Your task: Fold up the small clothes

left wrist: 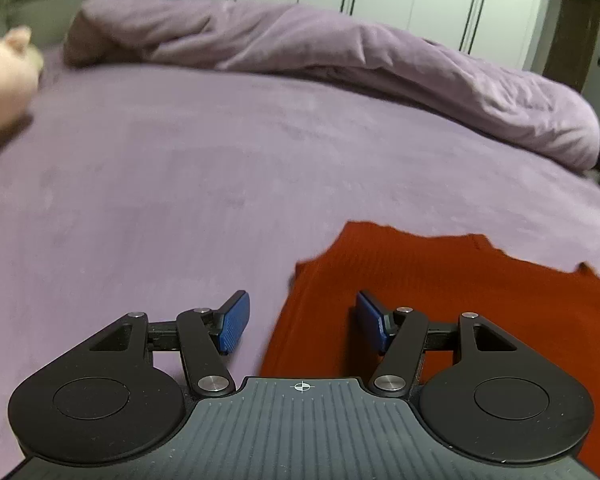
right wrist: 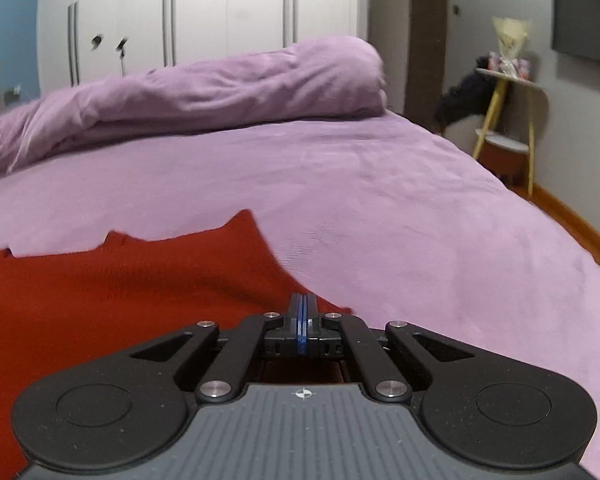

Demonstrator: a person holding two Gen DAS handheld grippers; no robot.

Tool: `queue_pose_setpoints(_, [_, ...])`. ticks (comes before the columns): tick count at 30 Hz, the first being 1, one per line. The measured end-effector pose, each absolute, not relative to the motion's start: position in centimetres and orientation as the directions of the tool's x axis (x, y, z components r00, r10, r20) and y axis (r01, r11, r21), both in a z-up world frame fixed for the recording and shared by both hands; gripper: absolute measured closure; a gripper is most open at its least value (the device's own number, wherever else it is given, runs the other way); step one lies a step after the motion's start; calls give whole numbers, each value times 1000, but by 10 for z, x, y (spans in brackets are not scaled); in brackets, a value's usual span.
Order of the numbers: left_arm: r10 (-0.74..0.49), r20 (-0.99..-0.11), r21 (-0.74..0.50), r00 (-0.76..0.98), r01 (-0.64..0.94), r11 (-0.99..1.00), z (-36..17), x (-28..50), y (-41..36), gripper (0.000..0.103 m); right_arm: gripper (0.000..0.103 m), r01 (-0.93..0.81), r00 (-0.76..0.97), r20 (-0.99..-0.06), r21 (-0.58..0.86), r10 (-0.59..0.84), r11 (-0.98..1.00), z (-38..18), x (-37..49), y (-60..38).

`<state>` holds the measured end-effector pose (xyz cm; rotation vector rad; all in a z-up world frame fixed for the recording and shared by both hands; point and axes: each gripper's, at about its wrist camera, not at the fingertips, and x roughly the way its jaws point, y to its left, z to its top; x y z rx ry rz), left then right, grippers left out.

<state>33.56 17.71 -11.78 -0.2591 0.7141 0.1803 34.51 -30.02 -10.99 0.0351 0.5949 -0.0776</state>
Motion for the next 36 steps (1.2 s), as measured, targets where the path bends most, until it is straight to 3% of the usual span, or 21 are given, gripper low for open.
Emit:
queue_pose_setpoints(1, [40, -673, -207, 738, -240, 949, -115, 328, 182, 39, 92, 87, 826, -556, -34, -91, 996, -107, 338, -299])
queue_pose_setpoints(3, [-24, -682, -247, 731, -200, 948, -111, 315, 186, 38, 80, 77, 817, -570, -38, -85, 996, -104, 325, -301])
queue_pose_setpoints(6, [-83, -690, -285, 719, -164, 944, -106, 295, 189, 38, 76, 81, 791, -611, 92, -8, 992, -96, 312, -316])
queue_pose_setpoints(11, [-157, -701, -323, 696, -114, 940, -102, 269, 183, 38, 78, 71, 767, -632, 254, 110, 965, -99, 309, -326])
queue_pose_setpoints(13, [-161, -714, -319, 681, -111, 941, -102, 263, 183, 39, 89, 44, 775, -622, 228, 111, 973, -96, 302, -322])
queue_pose_setpoints(16, [-177, -720, -341, 671, -121, 932, -102, 256, 186, 39, 98, 9, 772, -627, 183, 109, 983, -93, 297, -314])
queue_pose_setpoints(21, [-201, -732, -375, 651, -139, 916, -103, 250, 191, 39, 99, 74, 811, -584, 31, -42, 997, -82, 297, -301])
queue_pose_setpoints(24, [-229, -752, -408, 618, -165, 898, -110, 248, 195, 41, 98, 106, 770, -628, -48, -112, 993, -93, 306, -294])
queue_pose_setpoints(29, [-382, -711, -572, 590, -169, 803, -123, 236, 204, 42, 97, 205, 783, -577, -113, -233, 972, -81, 304, -272])
queue_pose_setpoints(31, [-417, -697, -610, 583, -177, 773, -132, 233, 205, 44, 97, 162, 820, -551, -32, -152, 986, -69, 296, -259])
queue_pose_setpoints(36, [-484, -603, -741, 634, -221, 634, -149, 242, 211, 52, 97, -180, 808, -525, 210, 266, 961, -64, 270, -190])
